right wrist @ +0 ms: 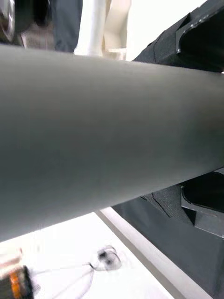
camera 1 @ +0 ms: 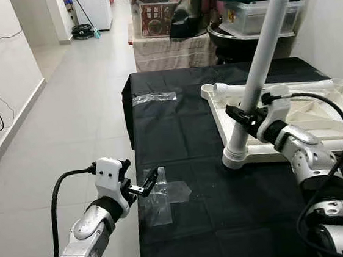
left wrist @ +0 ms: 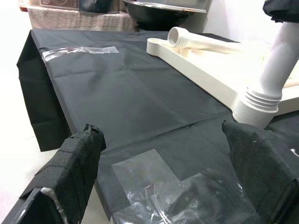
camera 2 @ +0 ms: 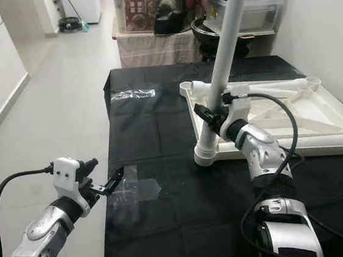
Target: Building children table
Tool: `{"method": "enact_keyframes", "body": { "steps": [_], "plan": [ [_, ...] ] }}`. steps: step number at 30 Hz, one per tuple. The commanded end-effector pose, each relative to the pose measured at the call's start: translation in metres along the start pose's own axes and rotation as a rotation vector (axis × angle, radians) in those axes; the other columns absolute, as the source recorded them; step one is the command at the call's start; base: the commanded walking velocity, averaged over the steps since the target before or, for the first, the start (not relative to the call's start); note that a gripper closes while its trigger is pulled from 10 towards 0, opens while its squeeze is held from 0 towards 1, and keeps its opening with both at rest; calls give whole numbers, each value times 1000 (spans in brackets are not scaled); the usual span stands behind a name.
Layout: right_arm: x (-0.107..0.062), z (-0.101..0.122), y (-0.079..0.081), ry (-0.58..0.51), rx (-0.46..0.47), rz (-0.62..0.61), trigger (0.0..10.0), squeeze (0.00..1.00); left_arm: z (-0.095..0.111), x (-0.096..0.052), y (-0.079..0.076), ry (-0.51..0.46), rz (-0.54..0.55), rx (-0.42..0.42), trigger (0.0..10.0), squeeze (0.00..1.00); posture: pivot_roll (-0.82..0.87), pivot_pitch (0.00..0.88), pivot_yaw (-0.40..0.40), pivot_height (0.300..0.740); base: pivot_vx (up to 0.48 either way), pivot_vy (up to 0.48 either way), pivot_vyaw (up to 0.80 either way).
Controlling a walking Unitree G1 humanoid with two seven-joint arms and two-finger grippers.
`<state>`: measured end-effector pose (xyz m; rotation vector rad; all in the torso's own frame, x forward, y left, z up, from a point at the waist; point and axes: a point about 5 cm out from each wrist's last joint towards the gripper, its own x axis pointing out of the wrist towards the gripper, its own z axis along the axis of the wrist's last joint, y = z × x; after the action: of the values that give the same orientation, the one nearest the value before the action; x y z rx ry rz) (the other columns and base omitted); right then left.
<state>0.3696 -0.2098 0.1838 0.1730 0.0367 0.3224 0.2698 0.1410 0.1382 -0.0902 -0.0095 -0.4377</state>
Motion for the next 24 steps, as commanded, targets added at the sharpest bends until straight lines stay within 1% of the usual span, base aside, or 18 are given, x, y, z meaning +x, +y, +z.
{"method": "enact_keyframes", "body": {
  "steps": [1, 2, 3, 4, 5, 6, 8, 9, 11, 13, 15, 18, 19, 20, 21, 22, 23, 24],
  "plan": [
    [0, -27, 4, 85, 83, -41, 0, 0, -1, -3, 1, 13, -5, 7, 10000, 0, 97, 0, -77, 740, 0, 0, 0],
    [-11, -33, -21, 115, 20, -497, 0, 0, 0, -3, 2, 14, -5, 10, 10000, 0, 91, 0, -74, 740, 0, 0, 0],
    [-11, -33, -21, 115, 20, -497, 0, 0, 0, -3, 2, 14, -5, 10, 10000, 0, 91, 0, -74, 740, 0, 0, 0],
    [-18, -37, -23, 130, -14, -631, 0, 0, 0, -3, 2, 14, -5, 10, 10000, 0, 91, 0, -74, 740, 0, 0, 0],
    [-18, -37, -23, 130, -14, -631, 0, 0, 0, -3, 2, 14, -5, 10, 10000, 0, 91, 0, -74, 740, 0, 0, 0],
    [-26, -43, -15, 142, -32, -723, 0, 0, -1, -3, 1, 15, -6, 9, 10000, 0, 91, 0, -73, 740, 0, 0, 0],
    [-37, -48, 11, 119, -57, -790, 0, 0, -2, -2, -3, 16, -12, 5, 10000, 0, 92, 0, -74, 740, 0, 0, 0],
    [-38, -48, 22, 103, -66, -781, 0, 0, -2, -2, -3, 17, -13, 4, 10000, 0, 92, 0, -74, 740, 0, 0, 0],
    [-36, -53, 36, 125, -51, -745, 0, 0, -2, -2, -2, 19, -9, 3, 10000, 0, 94, 0, -76, 740, 0, 0, 0],
    [-35, -54, 40, 134, -50, -736, 0, 0, -3, -3, -1, 20, -6, 4, 10000, 0, 94, 0, -76, 740, 0, 0, 0],
    [-35, -54, 40, 134, -50, -736, 0, 0, -3, -3, -1, 20, -6, 4, 10000, 0, 94, 0, -76, 740, 0, 0, 0],
    [-29, -47, 41, 123, -62, -736, 0, 0, -3, -3, -1, 23, -5, 5, 10000, 0, 89, 0, -77, 740, 0, 0, 0],
    [-22, -43, 40, 131, -70, -711, 3176, 0, -3, -3, -1, 24, -5, 5, 10000, 0, 89, 0, -77, 740, 0, 0, 0],
    [-22, -43, 40, 131, -70, -711, 3176, 0, -3, -3, -1, 24, -5, 5, 10000, 0, 89, 0, -77, 740, 0, 0, 0],
    [-17, -39, 36, 126, -55, -696, 10000, 0, -3, -2, -1, 25, -5, 3, 10000, 0, 85, 0, -76, 740, 0, 0, 0],
    [-17, -39, 36, 126, -55, -696, 10000, 0, -3, -2, -1, 25, -5, 3, 10000, 0, 85, 0, -76, 740, 0, 0, 0],
    [-15, -31, 32, 97, -52, -694, 10000, 1000, -4, -2, -2, 25, -7, 1, 10000, 0, 82, 0, -76, 740, 0, 0, 0],
    [-11, -17, 23, 47, -48, -653, 10000, 1000, -4, -2, -3, 26, -10, -2, 10000, 0, 82, 0, -75, 740, 0, 0, 0]
  ]
}}
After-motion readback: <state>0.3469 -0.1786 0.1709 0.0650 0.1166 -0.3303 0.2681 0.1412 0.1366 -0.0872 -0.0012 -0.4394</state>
